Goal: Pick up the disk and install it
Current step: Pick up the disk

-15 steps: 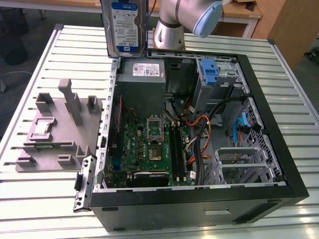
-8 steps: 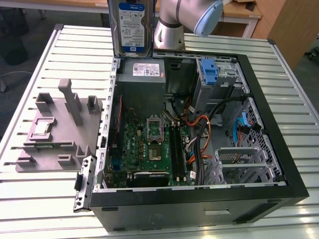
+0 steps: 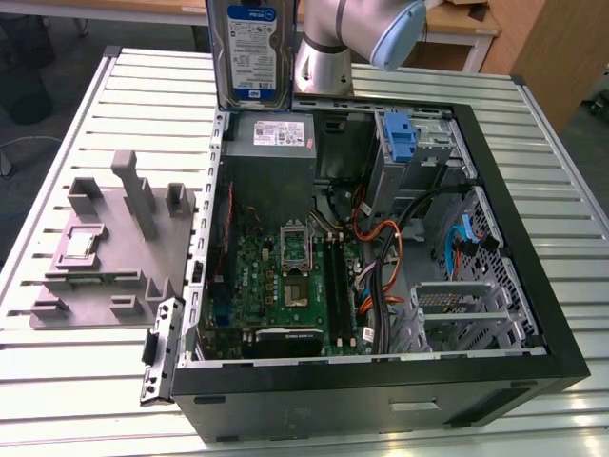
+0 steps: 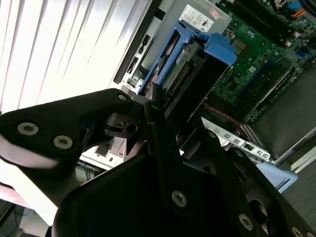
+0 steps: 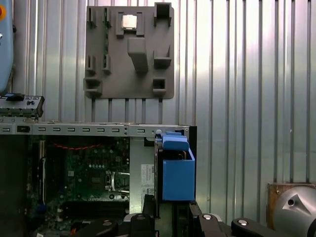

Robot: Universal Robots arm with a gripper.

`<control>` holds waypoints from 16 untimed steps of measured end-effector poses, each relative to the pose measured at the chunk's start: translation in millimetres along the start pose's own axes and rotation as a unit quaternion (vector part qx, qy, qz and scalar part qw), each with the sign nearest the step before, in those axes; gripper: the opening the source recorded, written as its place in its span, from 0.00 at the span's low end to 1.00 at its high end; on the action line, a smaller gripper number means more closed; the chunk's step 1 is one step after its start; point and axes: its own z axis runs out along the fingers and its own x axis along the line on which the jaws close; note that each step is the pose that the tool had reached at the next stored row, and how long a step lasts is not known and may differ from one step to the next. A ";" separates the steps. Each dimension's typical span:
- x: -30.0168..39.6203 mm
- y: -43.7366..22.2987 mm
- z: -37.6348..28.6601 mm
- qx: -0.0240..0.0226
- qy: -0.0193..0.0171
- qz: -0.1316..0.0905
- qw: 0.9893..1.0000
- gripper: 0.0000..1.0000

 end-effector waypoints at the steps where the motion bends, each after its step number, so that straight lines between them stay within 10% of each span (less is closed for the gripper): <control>1: 0.0 -0.4 0.0 0.000 0.000 0.000 1.000 0.35; 16: 0.0 -29.0 0.1 -0.001 0.000 0.000 1.000 0.35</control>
